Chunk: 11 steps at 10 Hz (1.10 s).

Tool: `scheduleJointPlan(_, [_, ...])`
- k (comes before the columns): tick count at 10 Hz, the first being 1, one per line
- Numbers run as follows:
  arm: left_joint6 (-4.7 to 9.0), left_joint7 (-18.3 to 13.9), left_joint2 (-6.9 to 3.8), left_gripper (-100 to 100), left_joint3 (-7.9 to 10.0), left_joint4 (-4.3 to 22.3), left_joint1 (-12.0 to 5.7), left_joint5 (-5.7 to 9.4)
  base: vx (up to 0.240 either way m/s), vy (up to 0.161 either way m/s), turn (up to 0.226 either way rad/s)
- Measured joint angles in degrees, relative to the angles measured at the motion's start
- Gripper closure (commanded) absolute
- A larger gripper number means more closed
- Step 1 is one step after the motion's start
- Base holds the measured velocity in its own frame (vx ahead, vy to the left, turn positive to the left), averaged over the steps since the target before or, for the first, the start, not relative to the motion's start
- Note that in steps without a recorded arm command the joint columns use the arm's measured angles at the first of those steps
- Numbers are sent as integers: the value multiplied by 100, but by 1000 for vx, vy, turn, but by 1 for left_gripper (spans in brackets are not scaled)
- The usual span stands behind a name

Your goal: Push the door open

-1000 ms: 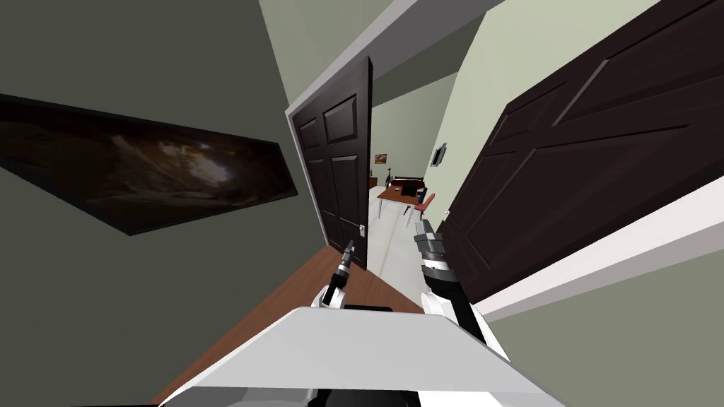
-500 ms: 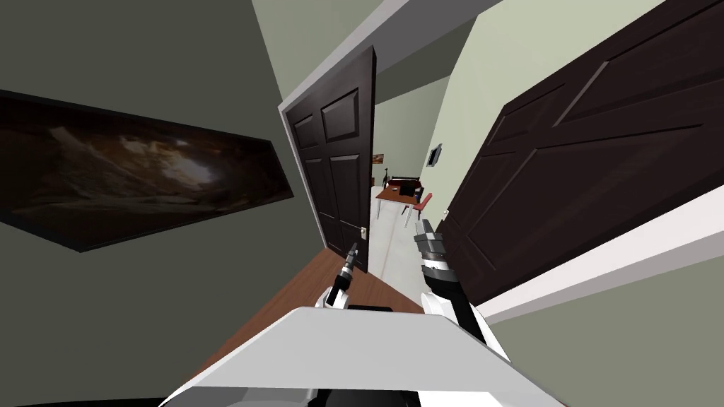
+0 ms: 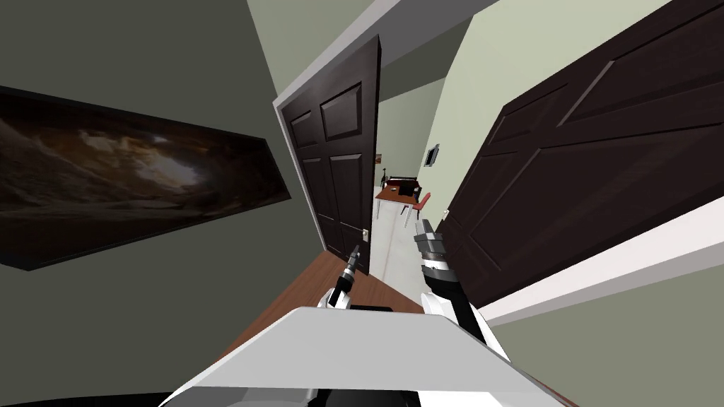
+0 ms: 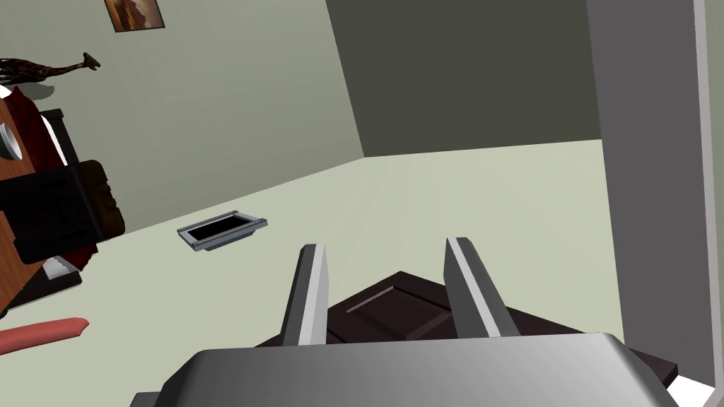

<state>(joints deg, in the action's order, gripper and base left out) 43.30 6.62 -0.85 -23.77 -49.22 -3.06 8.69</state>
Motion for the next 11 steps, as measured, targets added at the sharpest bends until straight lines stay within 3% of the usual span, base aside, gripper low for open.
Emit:
scheduleJointPlan(4, [58,-1,113,-100,-127,415,-159,72,57,71,-55])
scheduleJointPlan(6, [155,-24,192,-100,-199,779,-310,121,98,126,-97])
scheduleJointPlan(9, [119,-23,279,-100,-324,960,-367,179,64,74,-26])
scheduleJointPlan(10, [119,-23,281,-100,-327,965,-368,180,90,-38,-36])
scheduleJointPlan(11, [112,-22,191,-100,-310,982,-391,185,172,-68,-26])
